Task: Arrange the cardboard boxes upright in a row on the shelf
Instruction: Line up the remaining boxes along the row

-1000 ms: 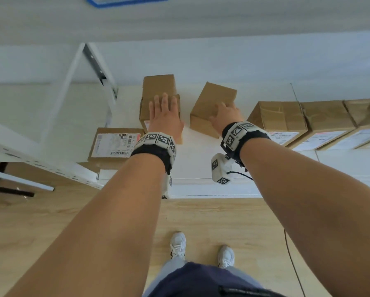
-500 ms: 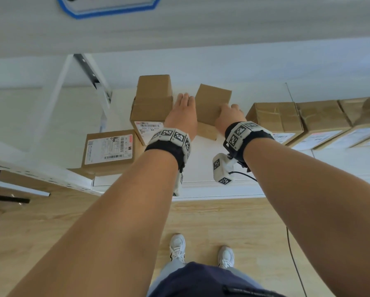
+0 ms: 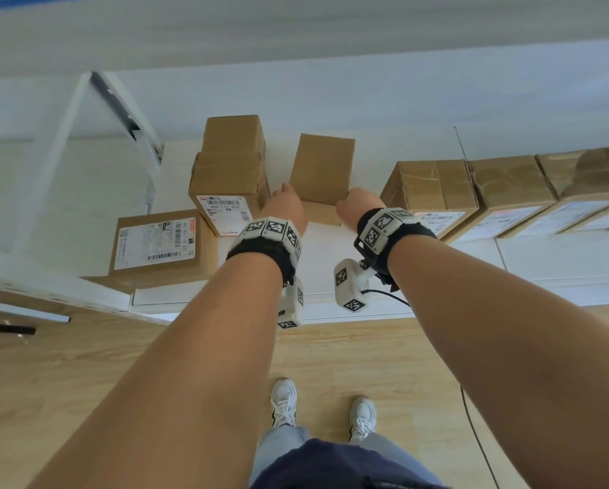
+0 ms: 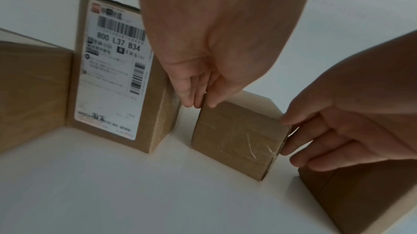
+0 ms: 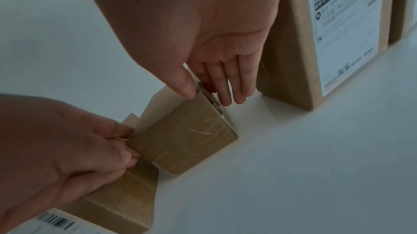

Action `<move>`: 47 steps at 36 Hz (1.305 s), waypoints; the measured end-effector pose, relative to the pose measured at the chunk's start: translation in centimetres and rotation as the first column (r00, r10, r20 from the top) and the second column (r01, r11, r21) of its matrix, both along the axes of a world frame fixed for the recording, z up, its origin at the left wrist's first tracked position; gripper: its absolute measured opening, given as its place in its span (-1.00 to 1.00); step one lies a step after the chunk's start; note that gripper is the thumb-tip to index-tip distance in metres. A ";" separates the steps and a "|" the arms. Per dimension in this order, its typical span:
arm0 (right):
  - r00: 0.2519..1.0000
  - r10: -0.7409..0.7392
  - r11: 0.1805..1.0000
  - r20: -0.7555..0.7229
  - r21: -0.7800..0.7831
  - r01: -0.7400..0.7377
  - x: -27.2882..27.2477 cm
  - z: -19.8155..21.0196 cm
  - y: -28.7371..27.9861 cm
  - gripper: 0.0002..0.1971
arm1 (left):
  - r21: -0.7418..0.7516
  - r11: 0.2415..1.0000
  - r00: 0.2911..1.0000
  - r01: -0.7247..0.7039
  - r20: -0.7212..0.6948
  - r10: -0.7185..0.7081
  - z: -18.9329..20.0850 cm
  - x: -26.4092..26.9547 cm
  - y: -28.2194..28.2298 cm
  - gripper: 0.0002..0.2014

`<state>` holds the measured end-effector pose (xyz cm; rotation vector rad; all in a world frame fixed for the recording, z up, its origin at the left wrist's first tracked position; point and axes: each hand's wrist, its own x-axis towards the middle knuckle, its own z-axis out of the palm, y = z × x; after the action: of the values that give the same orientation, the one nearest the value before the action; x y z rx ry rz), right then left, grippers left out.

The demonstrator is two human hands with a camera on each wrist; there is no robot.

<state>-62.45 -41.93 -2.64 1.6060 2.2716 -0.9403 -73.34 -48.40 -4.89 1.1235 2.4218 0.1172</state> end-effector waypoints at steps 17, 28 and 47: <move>0.995 0.079 0.990 0.056 0.108 -0.085 2.4 4.3 -1.3 -0.72 | 0.325 0.944 0.987 -0.059 0.158 0.008 3.3 0.8 -2.8 -0.53; 0.994 0.113 0.973 -0.008 0.203 -0.109 3.6 4.8 -1.1 -0.77 | 0.454 0.874 0.956 -0.171 0.292 0.035 4.3 1.7 -3.8 -0.59; 0.975 -0.103 0.985 -0.198 0.119 0.128 3.8 3.6 -0.9 -0.69 | 0.317 0.939 0.953 -0.132 0.301 0.032 3.7 2.5 -3.5 -0.56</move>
<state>-58.62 -42.78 0.92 1.7907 2.4356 -1.0336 -70.84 -51.95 -1.21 1.0537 2.2305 0.6976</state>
